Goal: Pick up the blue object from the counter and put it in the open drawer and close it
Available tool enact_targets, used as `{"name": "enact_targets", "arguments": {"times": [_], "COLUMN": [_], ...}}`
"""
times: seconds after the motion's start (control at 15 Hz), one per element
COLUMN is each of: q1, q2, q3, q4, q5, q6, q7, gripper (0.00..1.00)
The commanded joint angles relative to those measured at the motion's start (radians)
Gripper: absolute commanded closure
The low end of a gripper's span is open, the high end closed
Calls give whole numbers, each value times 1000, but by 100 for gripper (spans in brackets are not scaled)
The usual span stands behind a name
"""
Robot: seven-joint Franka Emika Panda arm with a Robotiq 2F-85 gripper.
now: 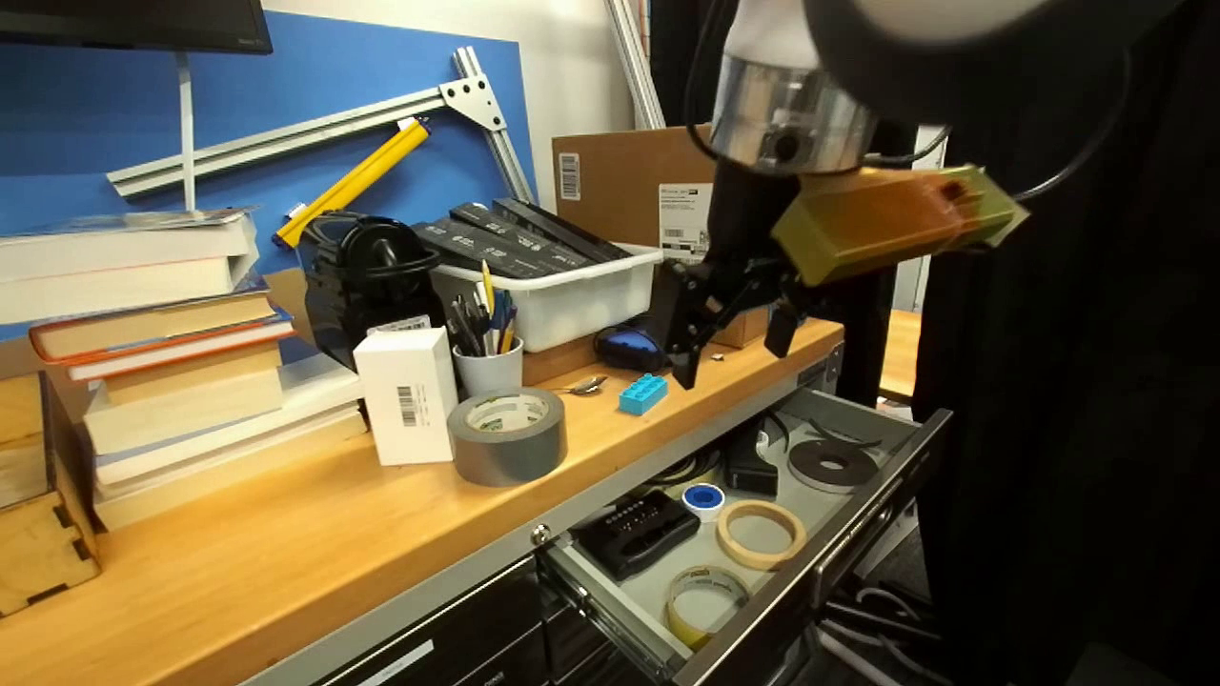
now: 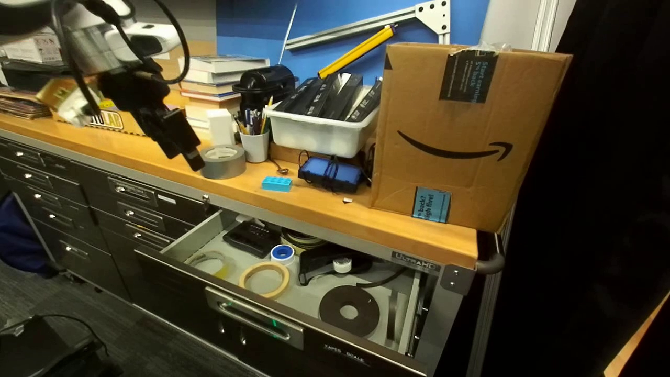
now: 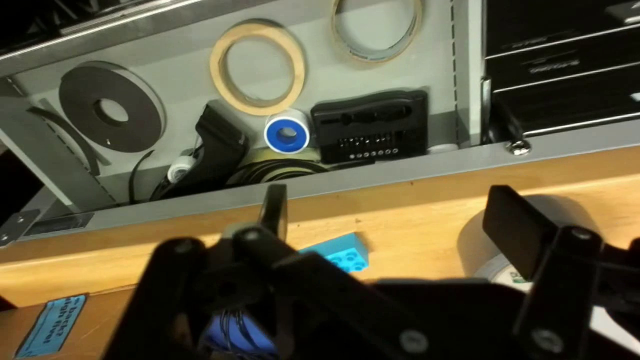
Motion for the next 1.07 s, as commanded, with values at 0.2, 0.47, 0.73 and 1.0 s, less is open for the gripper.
{"name": "enact_targets", "arguments": {"times": [0.2, 0.47, 0.73, 1.0], "q1": [-178, -146, -87, -41], "q2": [315, 438, 505, 499], "q3": [123, 76, 19, -28], "q4": [133, 214, 266, 246], "q5": [-275, -394, -445, -428], "q6": [201, 204, 205, 198], "q7": [374, 511, 656, 628], "gripper": [0, 0, 0, 0]}}
